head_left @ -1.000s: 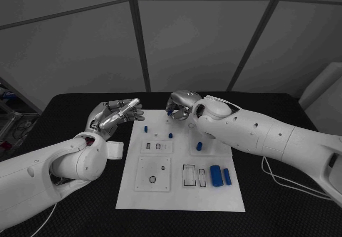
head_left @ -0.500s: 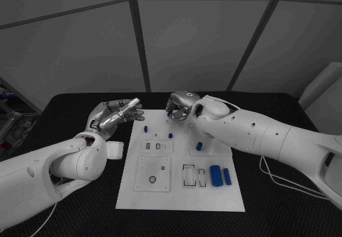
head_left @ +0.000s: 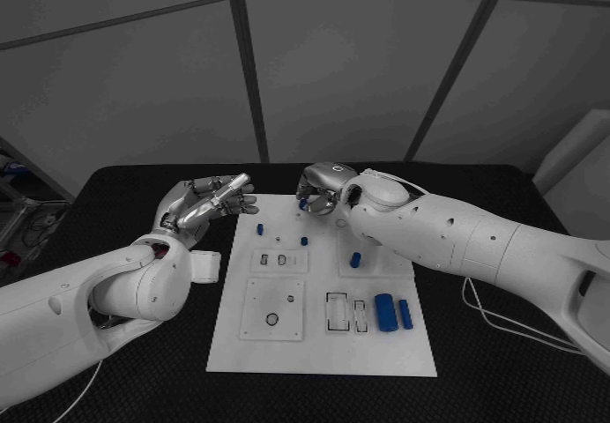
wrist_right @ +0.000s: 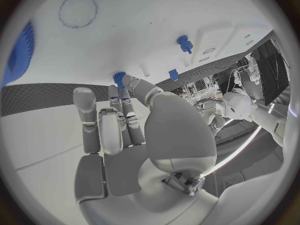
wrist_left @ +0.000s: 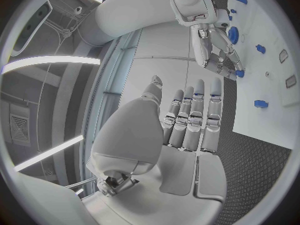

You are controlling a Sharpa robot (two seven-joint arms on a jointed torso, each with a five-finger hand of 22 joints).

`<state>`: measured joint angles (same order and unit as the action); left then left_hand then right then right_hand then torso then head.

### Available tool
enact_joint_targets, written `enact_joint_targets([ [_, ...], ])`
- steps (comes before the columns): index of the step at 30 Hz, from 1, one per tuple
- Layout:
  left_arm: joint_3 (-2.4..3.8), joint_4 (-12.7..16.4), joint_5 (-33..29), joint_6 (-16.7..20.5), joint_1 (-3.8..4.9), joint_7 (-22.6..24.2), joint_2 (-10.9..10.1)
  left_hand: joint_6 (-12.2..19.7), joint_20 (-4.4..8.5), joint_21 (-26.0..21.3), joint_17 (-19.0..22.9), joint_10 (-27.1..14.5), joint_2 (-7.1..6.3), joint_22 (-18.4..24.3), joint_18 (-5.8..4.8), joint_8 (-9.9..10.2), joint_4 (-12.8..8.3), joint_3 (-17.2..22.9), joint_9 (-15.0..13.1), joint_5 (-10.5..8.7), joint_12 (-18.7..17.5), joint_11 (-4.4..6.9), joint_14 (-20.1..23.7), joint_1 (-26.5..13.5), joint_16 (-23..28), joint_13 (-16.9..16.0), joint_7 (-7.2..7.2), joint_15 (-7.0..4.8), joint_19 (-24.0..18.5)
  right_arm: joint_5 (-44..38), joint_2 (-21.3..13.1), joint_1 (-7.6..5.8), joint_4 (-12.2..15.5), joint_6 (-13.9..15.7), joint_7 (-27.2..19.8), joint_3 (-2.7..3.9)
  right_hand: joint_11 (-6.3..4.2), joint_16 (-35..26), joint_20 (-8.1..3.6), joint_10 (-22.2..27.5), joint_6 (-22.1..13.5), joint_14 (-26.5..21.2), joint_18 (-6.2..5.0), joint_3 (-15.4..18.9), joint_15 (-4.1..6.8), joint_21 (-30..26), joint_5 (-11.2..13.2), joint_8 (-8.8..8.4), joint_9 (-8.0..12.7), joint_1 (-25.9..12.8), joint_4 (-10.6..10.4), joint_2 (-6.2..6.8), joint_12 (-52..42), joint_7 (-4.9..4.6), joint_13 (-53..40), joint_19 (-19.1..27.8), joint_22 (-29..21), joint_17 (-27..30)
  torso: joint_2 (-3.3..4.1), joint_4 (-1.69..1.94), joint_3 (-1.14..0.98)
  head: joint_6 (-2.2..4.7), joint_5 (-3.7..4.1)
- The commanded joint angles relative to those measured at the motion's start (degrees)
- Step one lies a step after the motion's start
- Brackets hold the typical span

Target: Assemble the parts on the task board

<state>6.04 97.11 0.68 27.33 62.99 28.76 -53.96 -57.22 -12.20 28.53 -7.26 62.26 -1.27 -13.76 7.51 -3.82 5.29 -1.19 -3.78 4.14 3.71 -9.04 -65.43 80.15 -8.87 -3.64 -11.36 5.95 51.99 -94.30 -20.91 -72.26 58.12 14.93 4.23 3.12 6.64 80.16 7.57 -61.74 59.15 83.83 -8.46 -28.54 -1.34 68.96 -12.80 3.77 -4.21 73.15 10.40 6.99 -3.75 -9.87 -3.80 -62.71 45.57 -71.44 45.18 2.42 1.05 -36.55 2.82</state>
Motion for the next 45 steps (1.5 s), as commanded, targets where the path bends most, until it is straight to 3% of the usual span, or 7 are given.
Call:
enact_joint_targets([
  [1,0.06,0.1,0.4,-0.6,0.12,0.2,0.0,0.2,0.08,0.3,-0.1,-0.4,0.52,-0.1,2.72,0.2,-0.3,0.1,0.1,-0.34,-0.2,0.07,0.1,-0.3,0.4,0.1,-0.40,0.27,-0.4,-0.4,-0.7,-0.12,1.2,1.2,0.1,0.01,0.14,-0.7,0.14,1.4,-1.0,1.8,-0.56,0.4,-0.49,-0.8,0.4,-0.23,0.2,0.1,-0.3,0.62,0.0,-0.05,0.1,1.0,-1.4,1.2,-0.03,-0.01,-0.01,0.02,-0.02],
  [10,0.06,-0.4,0.4,-0.6,0.12,0.2,-0.4,0.2,0.07,0.3,-0.1,-0.5,0.54,-0.1,2.72,0.2,-0.3,0.1,0.1,-0.34,-0.2,0.06,0.2,-0.3,0.4,0.1,-0.40,0.27,-0.5,2.2,-8.2,-0.16,10.1,6.2,0.2,0.11,0.06,-3.0,0.29,3.6,-5.5,0.9,-1.38,5.5,-0.44,-4.5,3.6,-0.22,0.4,-0.3,-2.1,2.02,-1.1,0.97,0.0,3.9,-6.9,4.7,-0.34,-0.85,-0.27,0.38,-0.25],
  [14,0.06,-0.6,0.4,-0.7,0.12,0.2,-0.5,0.2,0.07,0.3,-0.1,-0.5,0.54,-0.1,2.72,0.2,-0.3,0.1,0.1,-0.34,-0.2,0.06,0.2,-0.3,0.4,0.1,-0.40,0.27,-0.5,4.9,-11.7,-0.40,13.5,6.9,0.2,1.31,-0.41,-4.0,0.05,2.6,-5.7,0.8,-1.61,9.5,-0.11,-5.9,4.0,0.06,0.1,0.4,-3.5,1.62,-3.0,1.21,-0.3,4.0,-8.6,6.2,-0.53,-1.25,-0.40,0.58,-0.25],
  [19,0.06,-1.0,0.4,-1.1,0.13,0.2,-0.4,0.2,0.07,0.3,-0.1,-0.5,0.55,-0.1,2.72,0.2,-0.3,0.1,0.1,-0.34,-0.2,0.06,0.2,-0.3,0.4,0.1,-0.39,0.28,-0.5,11.1,-17.8,-0.59,17.9,5.1,1.6,2.65,-1.73,-0.6,-0.79,-6.7,-1.4,2.5,-0.40,9.9,0.91,-2.1,1.4,1.78,-0.7,1.0,-4.6,0.39,-7.7,0.42,-1.9,-1.0,-2.1,0.7,-0.74,-1.69,-0.57,0.82,-0.01],
  [24,0.06,-1.4,0.4,-1.8,0.13,0.3,-0.1,0.2,0.06,0.3,-0.1,-0.5,0.55,-0.1,2.72,0.2,-0.4,0.1,0.1,-0.34,-0.2,0.06,0.2,-0.3,0.4,0.1,-0.36,0.28,-0.5,14.2,-23.4,-0.66,21.0,0.7,4.0,3.17,-4.02,2.2,-2.41,-15.8,-1.2,3.5,0.65,14.0,2.73,1.2,0.8,2.28,-0.8,-1.7,-7.0,2.90,-14.5,2.24,-6.4,-5.1,3.5,-3.7,-0.87,-2.32,-0.81,0.98,-0.06],
  [33,0.06,-2.0,0.4,-2.2,0.12,0.2,0.6,0.2,0.06,0.3,-0.1,-0.5,0.55,-0.1,2.72,0.2,-0.4,0.1,0.1,-0.34,-0.2,0.06,0.2,-0.3,0.4,0.1,-0.36,0.28,-0.5,15.3,-25.1,-0.64,20.6,-2.2,5.2,3.32,-3.71,6.8,-2.87,-13.2,-5.2,4.8,2.72,22.0,2.51,7.9,-2.9,6.12,-1.4,3.1,-13.7,2.25,-57.3,2.12,-51.7,-11.6,15.3,-11.4,-0.86,-2.41,-0.99,1.34,-0.05],
  [45,0.05,-2.3,0.4,-2.4,0.11,0.1,1.0,0.2,0.05,0.4,-0.1,-0.5,0.57,-0.1,2.71,0.2,-0.4,0.1,0.1,-0.34,-0.2,0.08,0.2,-0.3,0.5,0.0,-0.30,0.29,-0.6,15.0,-19.8,-0.38,15.7,-4.2,4.5,3.26,-2.77,8.1,-1.83,-16.4,-9.3,5.2,3.15,23.7,1.72,9.3,-2.5,7.45,-1.2,5.2,-16.8,2.04,-69.6,0.97,-65.7,-12.4,17.5,-14.1,-0.62,-2.16,-1.15,1.41,0.44],
])
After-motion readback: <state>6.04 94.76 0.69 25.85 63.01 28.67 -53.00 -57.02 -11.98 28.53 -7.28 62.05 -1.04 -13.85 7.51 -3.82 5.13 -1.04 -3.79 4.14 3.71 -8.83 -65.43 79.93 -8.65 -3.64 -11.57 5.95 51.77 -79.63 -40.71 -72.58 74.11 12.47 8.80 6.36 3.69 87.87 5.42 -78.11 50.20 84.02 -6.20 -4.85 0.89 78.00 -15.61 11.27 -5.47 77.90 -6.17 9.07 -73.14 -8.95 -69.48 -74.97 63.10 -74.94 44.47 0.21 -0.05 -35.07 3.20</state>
